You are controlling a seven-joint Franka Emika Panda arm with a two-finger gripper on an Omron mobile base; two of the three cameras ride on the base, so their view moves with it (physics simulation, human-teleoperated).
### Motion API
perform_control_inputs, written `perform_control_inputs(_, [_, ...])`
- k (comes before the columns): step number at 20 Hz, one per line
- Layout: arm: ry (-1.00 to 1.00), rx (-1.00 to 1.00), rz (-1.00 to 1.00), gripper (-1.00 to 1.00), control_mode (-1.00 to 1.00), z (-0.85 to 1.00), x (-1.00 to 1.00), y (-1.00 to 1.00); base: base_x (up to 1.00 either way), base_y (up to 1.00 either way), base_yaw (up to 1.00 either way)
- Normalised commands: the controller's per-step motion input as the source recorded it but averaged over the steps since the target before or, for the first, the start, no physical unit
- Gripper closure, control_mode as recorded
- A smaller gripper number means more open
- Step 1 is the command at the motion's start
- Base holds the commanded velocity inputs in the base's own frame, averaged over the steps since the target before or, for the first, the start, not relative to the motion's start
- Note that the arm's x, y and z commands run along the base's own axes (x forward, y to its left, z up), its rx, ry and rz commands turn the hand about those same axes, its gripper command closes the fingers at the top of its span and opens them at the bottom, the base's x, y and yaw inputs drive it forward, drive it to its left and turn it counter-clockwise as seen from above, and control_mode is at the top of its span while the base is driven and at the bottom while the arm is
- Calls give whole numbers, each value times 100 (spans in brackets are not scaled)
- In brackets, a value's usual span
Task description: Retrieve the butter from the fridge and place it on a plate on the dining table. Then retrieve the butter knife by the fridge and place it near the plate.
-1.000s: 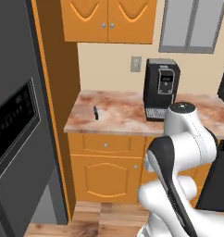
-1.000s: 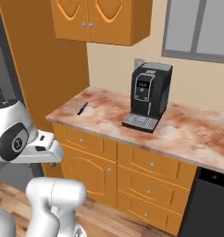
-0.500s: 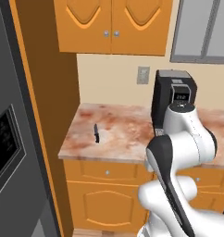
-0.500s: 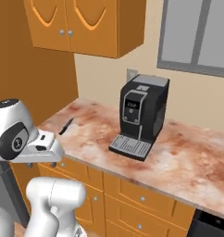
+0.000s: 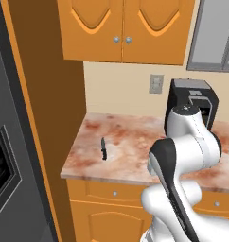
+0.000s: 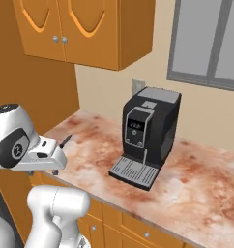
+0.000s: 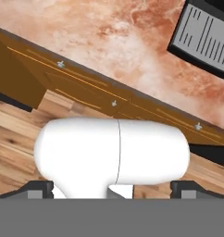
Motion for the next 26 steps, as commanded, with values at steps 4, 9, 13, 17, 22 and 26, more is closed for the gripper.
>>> perform_control_inputs(4, [0,0,0,-100,100,0,0,0,45,40,5])
perform_control_inputs(9, [0,0,0,-100,100,0,0,0,39,54,2])
perform_control_inputs(13, [0,0,0,-100,100,0,0,0,11,71,6])
perform_control_inputs(17, [0,0,0,-100,100,0,0,0,0,50,4])
perform_control_inputs(22, [0,0,0,-100,100,0,0,0,0,0,0])
perform_control_inputs(26, [0,0,0,-100,100,0,0,0,0,0,0])
